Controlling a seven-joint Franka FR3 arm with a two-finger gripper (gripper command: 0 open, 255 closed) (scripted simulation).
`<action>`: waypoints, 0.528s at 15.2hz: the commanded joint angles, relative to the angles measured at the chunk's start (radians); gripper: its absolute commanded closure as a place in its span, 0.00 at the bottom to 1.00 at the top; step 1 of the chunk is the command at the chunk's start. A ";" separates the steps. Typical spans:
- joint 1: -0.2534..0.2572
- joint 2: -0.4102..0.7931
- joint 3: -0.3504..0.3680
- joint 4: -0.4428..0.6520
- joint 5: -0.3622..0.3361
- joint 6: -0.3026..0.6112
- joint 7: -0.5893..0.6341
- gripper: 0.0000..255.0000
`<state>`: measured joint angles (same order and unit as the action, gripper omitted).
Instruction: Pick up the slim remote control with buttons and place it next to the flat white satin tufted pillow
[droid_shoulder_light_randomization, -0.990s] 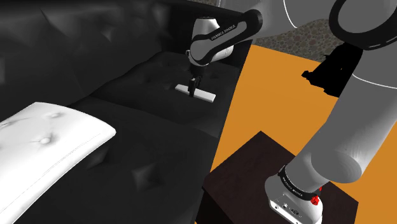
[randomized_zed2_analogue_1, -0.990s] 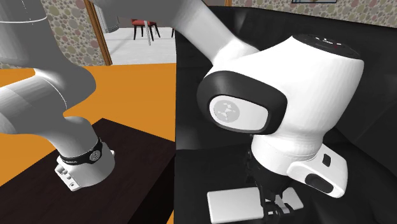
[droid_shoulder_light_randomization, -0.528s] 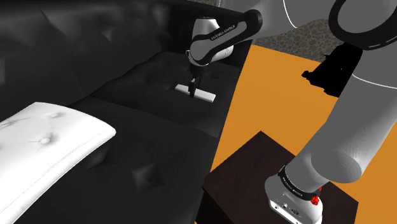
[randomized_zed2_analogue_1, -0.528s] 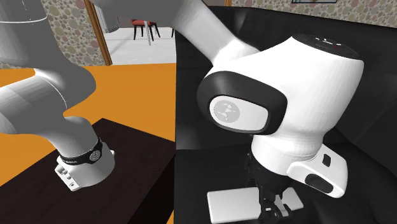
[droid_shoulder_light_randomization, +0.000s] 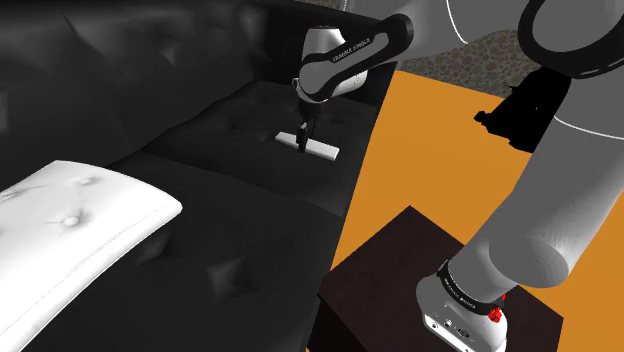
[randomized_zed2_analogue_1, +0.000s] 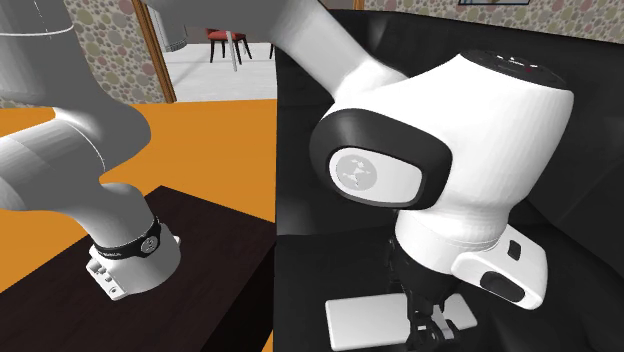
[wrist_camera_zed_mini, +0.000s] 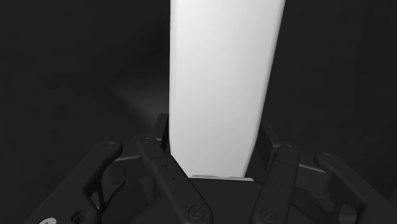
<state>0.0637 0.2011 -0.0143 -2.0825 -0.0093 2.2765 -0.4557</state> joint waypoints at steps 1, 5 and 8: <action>0.000 -0.011 0.000 0.008 0.000 -0.019 0.000 1.00; 0.000 -0.040 0.000 0.028 0.000 -0.068 0.000 1.00; 0.000 -0.059 0.000 0.046 0.000 -0.105 0.000 1.00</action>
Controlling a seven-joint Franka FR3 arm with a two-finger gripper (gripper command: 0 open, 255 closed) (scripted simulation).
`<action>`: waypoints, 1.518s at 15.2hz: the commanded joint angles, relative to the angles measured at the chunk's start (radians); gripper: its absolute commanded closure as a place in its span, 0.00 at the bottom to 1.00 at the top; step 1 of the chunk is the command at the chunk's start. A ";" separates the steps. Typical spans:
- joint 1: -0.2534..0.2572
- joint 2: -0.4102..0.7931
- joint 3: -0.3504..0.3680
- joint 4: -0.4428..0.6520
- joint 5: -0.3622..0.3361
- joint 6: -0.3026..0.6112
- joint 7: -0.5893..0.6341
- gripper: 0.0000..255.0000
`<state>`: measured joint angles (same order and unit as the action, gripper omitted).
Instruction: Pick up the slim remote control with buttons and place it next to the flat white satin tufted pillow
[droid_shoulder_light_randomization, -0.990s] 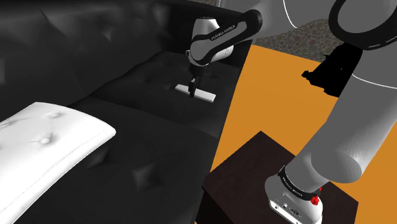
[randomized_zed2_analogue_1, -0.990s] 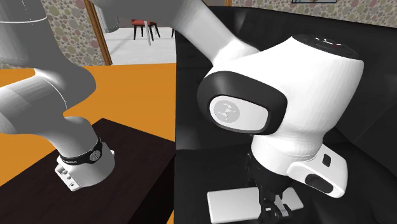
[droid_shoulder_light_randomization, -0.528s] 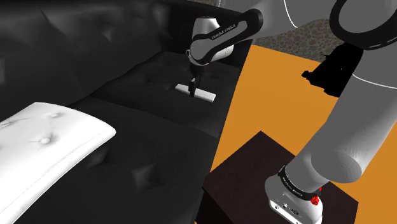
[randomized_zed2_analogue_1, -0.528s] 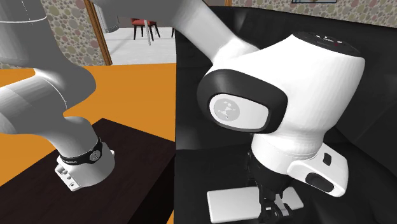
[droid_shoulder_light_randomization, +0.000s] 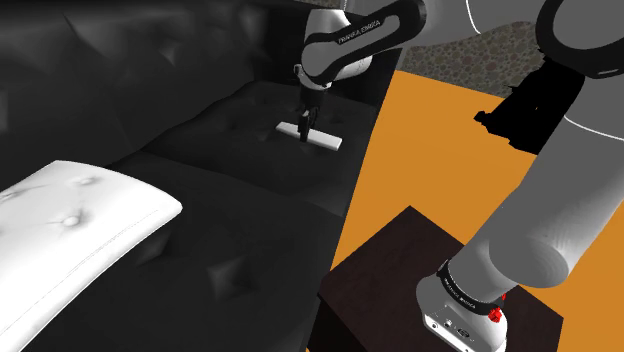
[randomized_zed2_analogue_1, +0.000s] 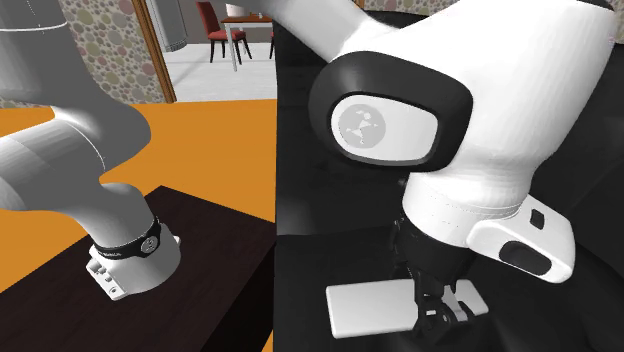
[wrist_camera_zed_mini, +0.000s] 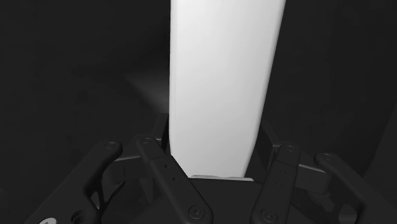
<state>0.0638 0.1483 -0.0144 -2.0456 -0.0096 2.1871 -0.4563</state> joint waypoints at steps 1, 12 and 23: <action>0.000 -0.012 0.000 0.015 0.000 -0.028 0.000 1.00; 0.000 -0.068 0.000 0.099 0.000 -0.166 -0.001 1.00; 0.001 -0.099 0.000 0.209 0.000 -0.308 -0.002 1.00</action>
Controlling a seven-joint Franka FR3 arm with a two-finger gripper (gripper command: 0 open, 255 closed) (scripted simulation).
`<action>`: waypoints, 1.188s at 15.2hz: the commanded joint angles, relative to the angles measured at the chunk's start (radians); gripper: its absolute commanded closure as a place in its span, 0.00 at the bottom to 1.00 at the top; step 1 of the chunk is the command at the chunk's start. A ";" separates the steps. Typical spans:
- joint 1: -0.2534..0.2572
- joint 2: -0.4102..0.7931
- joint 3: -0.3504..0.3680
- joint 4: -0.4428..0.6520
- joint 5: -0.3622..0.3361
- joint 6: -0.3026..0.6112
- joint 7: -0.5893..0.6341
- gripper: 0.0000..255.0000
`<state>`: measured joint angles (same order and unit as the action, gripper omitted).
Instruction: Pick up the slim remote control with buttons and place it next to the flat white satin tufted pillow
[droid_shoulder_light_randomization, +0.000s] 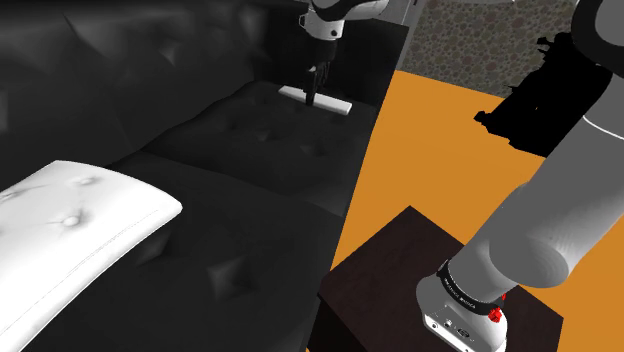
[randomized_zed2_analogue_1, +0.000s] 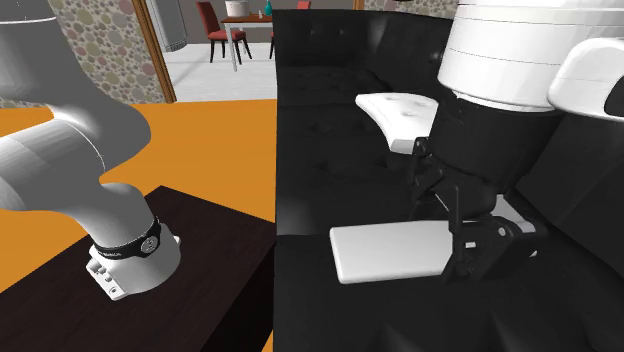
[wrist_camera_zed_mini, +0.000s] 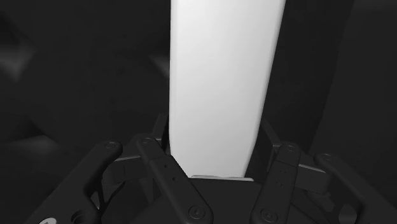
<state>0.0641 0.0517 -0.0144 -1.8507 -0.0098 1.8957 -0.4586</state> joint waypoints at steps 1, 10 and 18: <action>0.000 -0.003 0.000 0.017 0.000 -0.020 0.001 1.00; 0.094 -0.162 0.098 -0.170 0.011 0.006 0.188 1.00; 0.178 -0.246 0.204 -0.256 0.041 0.010 0.364 1.00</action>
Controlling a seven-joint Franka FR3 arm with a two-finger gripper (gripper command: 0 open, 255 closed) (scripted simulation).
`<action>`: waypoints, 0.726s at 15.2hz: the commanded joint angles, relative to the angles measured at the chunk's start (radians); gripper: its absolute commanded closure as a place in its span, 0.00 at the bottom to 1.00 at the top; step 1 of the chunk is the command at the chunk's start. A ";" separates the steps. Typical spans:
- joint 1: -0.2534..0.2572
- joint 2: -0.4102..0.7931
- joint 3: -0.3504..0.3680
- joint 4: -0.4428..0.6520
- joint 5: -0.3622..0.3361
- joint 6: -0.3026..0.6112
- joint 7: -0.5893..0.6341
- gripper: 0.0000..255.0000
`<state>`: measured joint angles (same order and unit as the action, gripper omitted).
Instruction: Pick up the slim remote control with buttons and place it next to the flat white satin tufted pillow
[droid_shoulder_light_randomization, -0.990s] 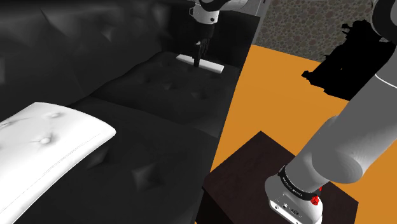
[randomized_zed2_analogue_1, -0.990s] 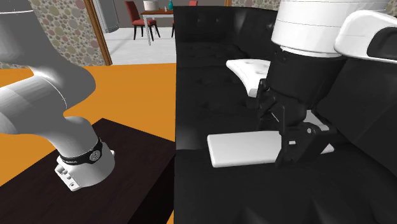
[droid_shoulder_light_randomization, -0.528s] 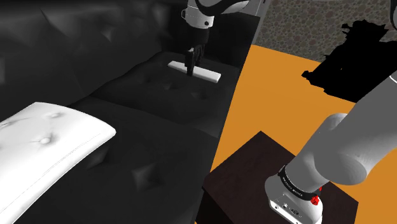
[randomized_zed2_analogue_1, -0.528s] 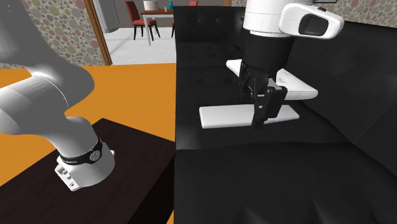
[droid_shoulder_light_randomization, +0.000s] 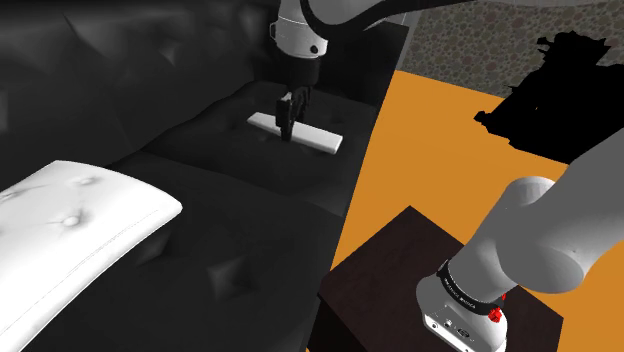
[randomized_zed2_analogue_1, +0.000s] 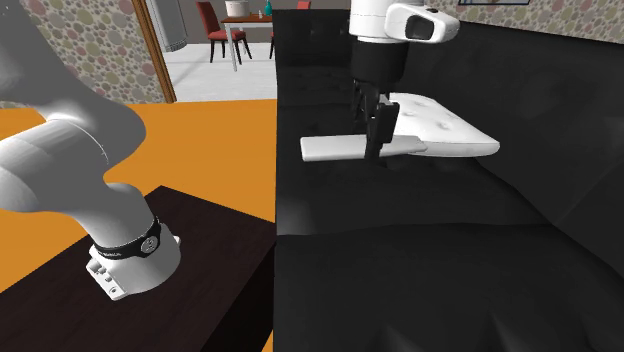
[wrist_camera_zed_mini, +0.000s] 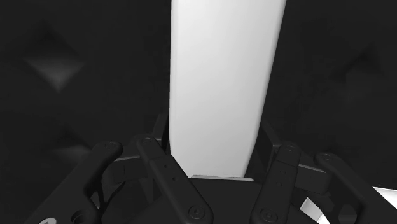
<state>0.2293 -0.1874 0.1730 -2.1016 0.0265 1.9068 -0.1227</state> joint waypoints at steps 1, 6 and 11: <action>0.023 -0.013 0.031 -0.011 0.009 -0.001 0.051 1.00; 0.076 -0.030 0.104 -0.023 0.030 -0.003 0.168 1.00; 0.127 -0.020 0.181 -0.006 0.045 -0.006 0.291 1.00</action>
<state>0.3465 -0.2145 0.3380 -2.1075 0.0698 1.8928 0.1414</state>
